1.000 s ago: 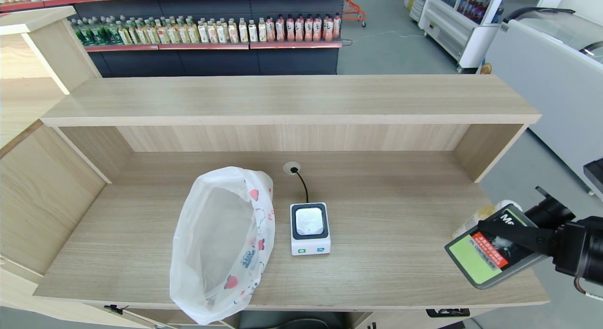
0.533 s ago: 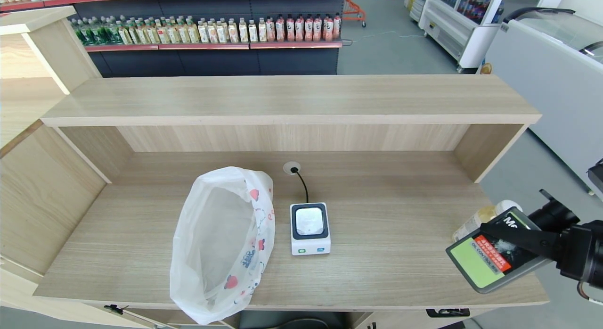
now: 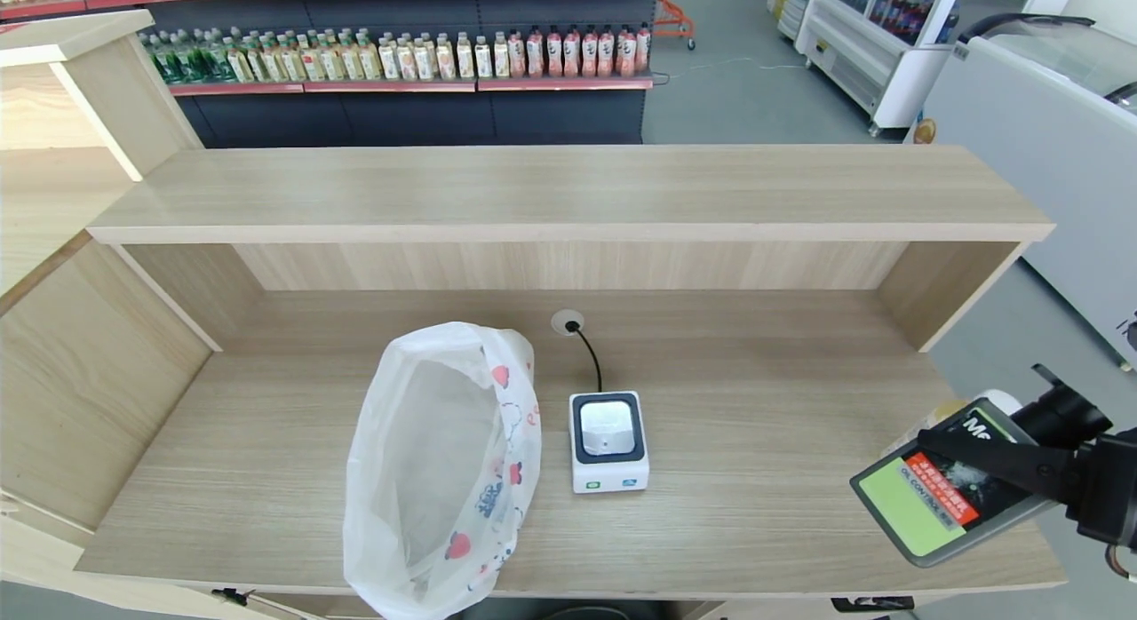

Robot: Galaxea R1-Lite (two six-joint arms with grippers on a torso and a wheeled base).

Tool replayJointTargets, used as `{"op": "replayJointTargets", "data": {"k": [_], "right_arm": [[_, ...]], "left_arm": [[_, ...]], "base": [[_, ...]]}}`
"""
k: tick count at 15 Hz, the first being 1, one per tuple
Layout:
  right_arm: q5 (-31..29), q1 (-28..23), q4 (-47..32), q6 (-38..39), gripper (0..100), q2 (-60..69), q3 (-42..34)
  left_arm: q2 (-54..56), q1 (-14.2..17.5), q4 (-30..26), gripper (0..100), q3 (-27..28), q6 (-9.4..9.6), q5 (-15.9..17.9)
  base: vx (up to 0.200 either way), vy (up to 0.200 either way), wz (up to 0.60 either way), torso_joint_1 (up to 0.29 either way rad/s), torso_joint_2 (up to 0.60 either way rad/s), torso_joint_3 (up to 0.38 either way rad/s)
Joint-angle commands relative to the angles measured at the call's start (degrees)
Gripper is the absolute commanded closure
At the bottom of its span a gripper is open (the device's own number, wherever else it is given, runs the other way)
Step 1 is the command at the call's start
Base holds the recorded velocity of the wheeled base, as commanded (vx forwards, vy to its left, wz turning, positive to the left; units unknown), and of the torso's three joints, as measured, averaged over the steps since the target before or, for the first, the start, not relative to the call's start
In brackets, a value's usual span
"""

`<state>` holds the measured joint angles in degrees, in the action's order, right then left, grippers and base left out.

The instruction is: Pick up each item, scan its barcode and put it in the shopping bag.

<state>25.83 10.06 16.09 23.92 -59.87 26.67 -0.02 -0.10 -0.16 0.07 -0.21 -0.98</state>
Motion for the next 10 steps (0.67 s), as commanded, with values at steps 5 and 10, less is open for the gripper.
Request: {"op": "replayJointTargets", "data": {"k": [5, 10], "right_arm": [[-3.4, -0.1, 0.4, -0.2, 100, -6.4, 2.8], [-8.3, 0.3, 8.3, -4.1, 100, -23.0, 7.2]], "left_arm": [[0.0, 0.1, 0.0, 0, 0.0, 0.12, 0.0], [0.0, 0.1, 0.0, 0, 0.0, 0.21, 0.0]], "base": [[0.0, 0.2, 0.0, 0.003, 0.0, 0.002], [0.0, 0.04, 0.0, 0.0, 0.0, 0.0]]}}
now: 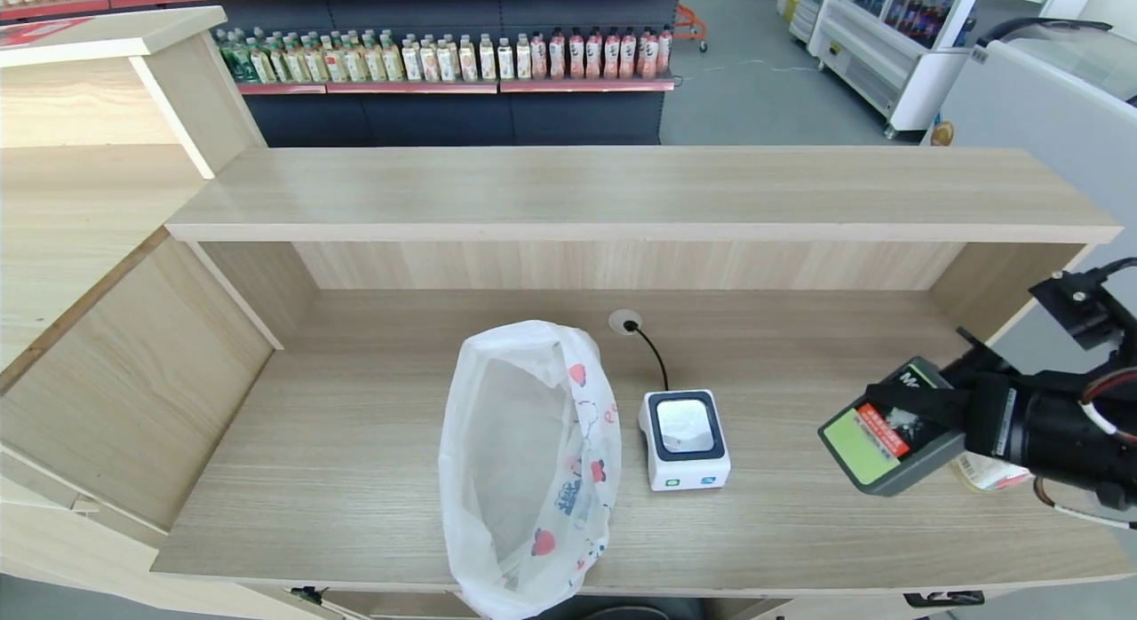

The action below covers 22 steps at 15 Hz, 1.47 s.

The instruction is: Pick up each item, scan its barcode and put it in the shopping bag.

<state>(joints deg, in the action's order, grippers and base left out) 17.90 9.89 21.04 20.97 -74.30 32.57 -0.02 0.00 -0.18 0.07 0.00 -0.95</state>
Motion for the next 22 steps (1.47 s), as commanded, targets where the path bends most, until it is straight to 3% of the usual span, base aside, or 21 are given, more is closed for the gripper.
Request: {"op": "replayJointTargets", "data": {"k": [1, 6, 10, 16, 22], "right_arm": [[-0.2, 1.5, 5.9, -1.1, 100, -10.8, 1.4], [-0.4, 7.2, 8.4, -1.5, 100, -21.8, 5.8], [-2.5, 7.5, 15.1, -5.7, 100, -30.2, 9.0], [-2.4, 9.8, 19.7, -5.9, 100, -35.6, 12.5], [-2.3, 10.6, 19.9, -5.5, 100, -39.4, 16.1]], "left_arm": [[0.0, 0.0, 0.0, 0, 0.0, 0.0, 0.0], [0.0, 0.0, 0.0, 0, 0.0, 0.09, 0.0], [0.0, 0.0, 0.0, 0, 0.0, 0.09, 0.0], [0.0, 0.0, 0.0, 0, 0.0, 0.09, 0.0], [0.0, 0.0, 0.0, 0, 0.0, 0.18, 0.0]], "base": [[0.0, 0.0, 0.0, 0.0, 0.0, 0.0], [0.0, 0.0, 0.0, 0.0, 0.0, 0.0], [0.0, 0.0, 0.0, 0.0, 0.0, 0.0], [0.0, 0.0, 0.0, 0.0, 0.0, 0.0], [0.0, 0.0, 0.0, 0.0, 0.0, 0.0]]}}
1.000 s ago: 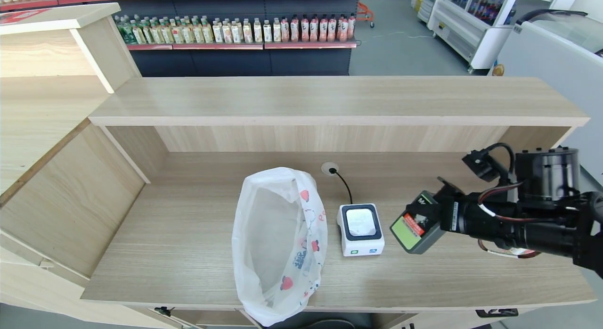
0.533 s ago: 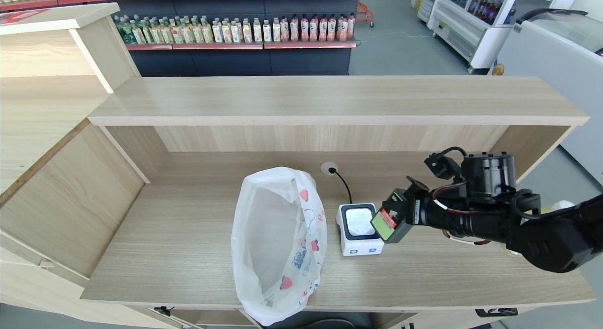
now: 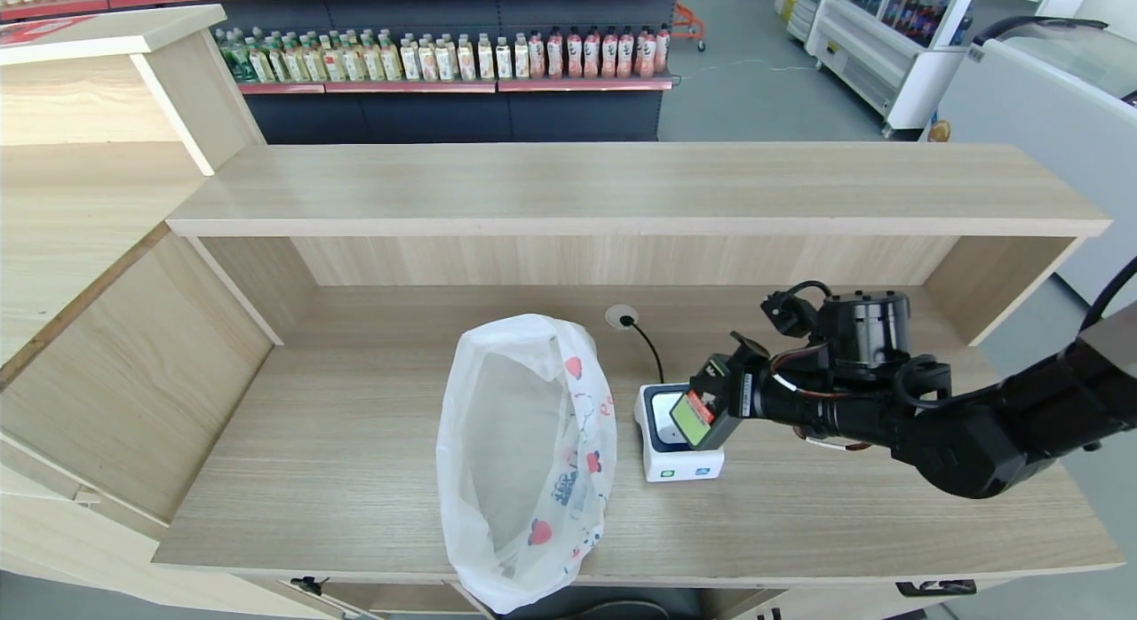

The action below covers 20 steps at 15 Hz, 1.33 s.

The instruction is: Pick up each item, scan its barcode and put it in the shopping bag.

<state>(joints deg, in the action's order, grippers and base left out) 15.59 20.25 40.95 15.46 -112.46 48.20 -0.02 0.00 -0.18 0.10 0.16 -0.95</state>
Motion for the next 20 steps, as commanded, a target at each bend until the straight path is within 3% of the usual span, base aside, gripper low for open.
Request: {"op": "replayJointTargets", "data": {"k": [1, 9, 16, 17, 20], "right_arm": [[0.1, 0.8, 1.5, 0.3, 100, -3.1, 1.5], [-0.1, 2.4, 4.0, 0.2, 100, -8.0, 4.8], [-0.3, 2.5, 5.9, 0.2, 100, -4.2, 5.3], [-1.1, 2.1, 5.1, -2.4, 100, 0.8, 5.0], [-6.8, -1.2, 2.1, -22.0, 100, 13.2, -1.6]], "left_arm": [[0.0, 0.0, 0.0, 0, 0.0, 0.02, 0.0], [0.0, 0.0, 0.0, 0, 0.0, 0.02, 0.0], [0.0, 0.0, 0.0, 0, 0.0, 0.11, 0.0], [0.0, 0.0, 0.0, 0, 0.0, 0.11, 0.0], [0.0, 0.0, 0.0, 0, 0.0, 0.11, 0.0]], "base": [[0.0, 0.0, 0.0, 0.0, 0.0, 0.0], [0.0, 0.0, 0.0, 0.0, 0.0, 0.0], [0.0, 0.0, 0.0, 0.0, 0.0, 0.0], [0.0, 0.0, 0.0, 0.0, 0.0, 0.0], [0.0, 0.0, 0.0, 0.0, 0.0, 0.0]]}}
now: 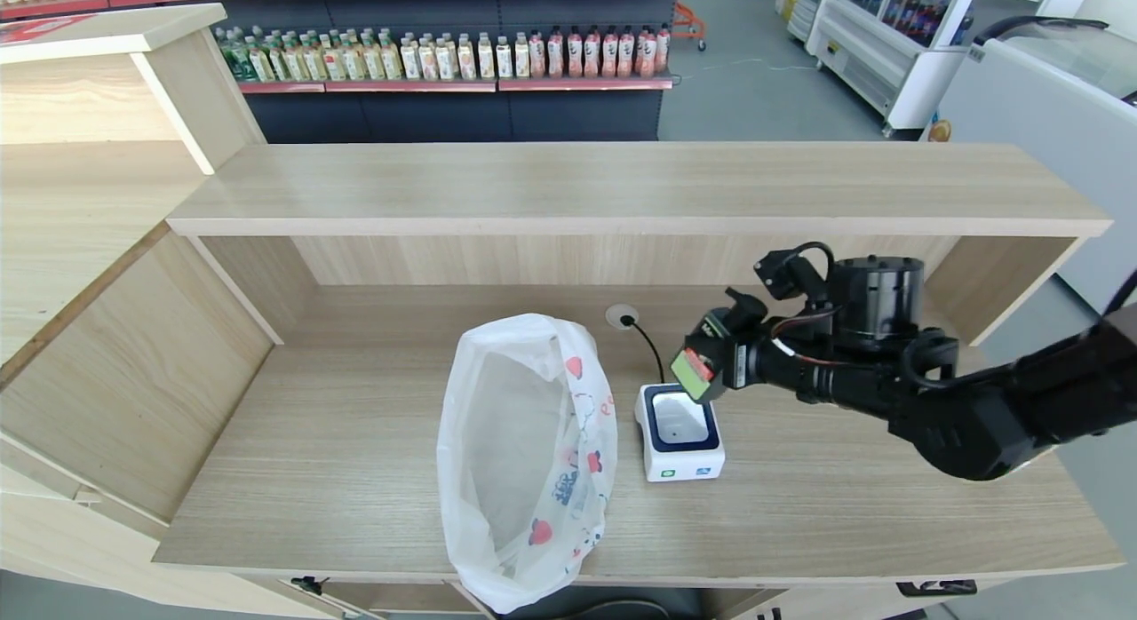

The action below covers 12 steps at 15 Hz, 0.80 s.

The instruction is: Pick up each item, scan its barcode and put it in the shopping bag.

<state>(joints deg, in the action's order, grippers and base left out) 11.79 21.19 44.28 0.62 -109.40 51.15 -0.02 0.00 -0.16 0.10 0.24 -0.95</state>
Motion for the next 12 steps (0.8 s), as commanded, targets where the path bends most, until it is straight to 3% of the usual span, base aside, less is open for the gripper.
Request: {"op": "replayJointTargets", "data": {"k": [1, 3, 7, 10, 12], "right_arm": [[-3.8, -2.3, -1.2, -8.8, 100, 12.4, -6.5], [-4.1, -2.5, -1.3, -9.7, 100, 17.2, -11.6], [-3.6, -3.1, -1.3, -9.4, 100, 20.7, -14.4], [-3.4, -3.0, -1.3, -7.7, 100, 20.9, -14.2], [-3.4, -2.3, -1.3, -4.3, 100, 21.0, -14.2]], "left_arm": [[0.0, 0.0, 0.0, 0, 0.0, 0.02, 0.0], [0.0, 0.0, 0.0, 0, 0.0, 0.02, 0.0], [0.0, 0.0, 0.0, 0, 0.0, 0.02, 0.0], [0.0, 0.0, 0.0, 0, 0.0, 0.02, 0.0], [0.0, 0.0, 0.0, 0, 0.0, 0.02, 0.0]], "base": [[0.0, 0.0, 0.0, 0.0, 0.0, 0.0], [0.0, 0.0, 0.0, 0.0, 0.0, 0.0], [0.0, 0.0, 0.0, 0.0, 0.0, 0.0], [-0.2, 0.0, 0.0, 0.009, 0.0, 0.002], [0.0, 0.0, 0.0, 0.0, 0.0, 0.0]]}}
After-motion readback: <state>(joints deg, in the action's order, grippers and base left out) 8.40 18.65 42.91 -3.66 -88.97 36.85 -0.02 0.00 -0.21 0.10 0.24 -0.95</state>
